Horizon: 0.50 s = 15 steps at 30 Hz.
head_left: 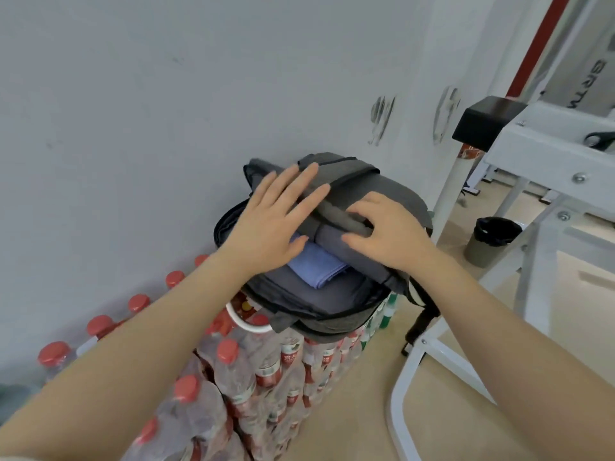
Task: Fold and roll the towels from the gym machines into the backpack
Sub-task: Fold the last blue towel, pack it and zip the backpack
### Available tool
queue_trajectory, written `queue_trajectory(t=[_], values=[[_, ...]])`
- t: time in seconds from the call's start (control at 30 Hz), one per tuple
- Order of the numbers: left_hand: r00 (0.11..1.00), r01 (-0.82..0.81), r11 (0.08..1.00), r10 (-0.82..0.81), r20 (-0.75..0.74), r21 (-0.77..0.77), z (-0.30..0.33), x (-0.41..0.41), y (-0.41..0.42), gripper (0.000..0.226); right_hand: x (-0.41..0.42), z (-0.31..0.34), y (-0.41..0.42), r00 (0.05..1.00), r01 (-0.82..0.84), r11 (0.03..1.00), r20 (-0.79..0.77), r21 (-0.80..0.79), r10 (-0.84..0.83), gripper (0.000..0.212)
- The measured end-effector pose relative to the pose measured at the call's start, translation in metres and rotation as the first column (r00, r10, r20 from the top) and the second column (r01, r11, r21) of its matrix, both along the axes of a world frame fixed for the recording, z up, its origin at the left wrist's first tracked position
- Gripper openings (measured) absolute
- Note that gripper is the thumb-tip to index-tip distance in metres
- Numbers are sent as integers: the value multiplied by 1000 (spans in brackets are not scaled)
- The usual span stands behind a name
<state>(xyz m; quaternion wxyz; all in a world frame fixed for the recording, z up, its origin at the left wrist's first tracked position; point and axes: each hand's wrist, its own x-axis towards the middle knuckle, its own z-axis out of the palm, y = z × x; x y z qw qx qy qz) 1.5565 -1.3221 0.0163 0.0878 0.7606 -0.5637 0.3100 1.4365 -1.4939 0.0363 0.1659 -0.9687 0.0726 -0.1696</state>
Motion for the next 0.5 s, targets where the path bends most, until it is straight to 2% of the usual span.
queue_trajectory(t=[0.1,0.13,0.2,0.27,0.37,0.43,0.5], values=[[995,44,979,-61,80,201,17,5,13,83,-18,-9,43,990,-138,957,-23,-255,136,31],[996,54,948,-74,50,312,14,8,18,83,-20,-17,57,988,-154,925,-57,-348,143,33],[990,99,861,-35,-136,499,-2,10,31,79,-22,-36,80,991,-130,894,-81,-429,106,33],[975,123,849,-6,-223,514,-27,7,50,73,-28,-56,96,995,-88,895,-87,-438,55,30],[954,102,868,52,-294,486,-56,1,70,81,-40,-85,111,993,33,911,-87,-412,-75,40],[931,97,896,71,-357,433,-63,-6,71,81,-49,-95,116,997,36,924,-51,-380,-60,41],[924,68,935,72,-375,348,-58,-16,63,75,-61,-93,110,998,40,951,49,-306,-26,32]])
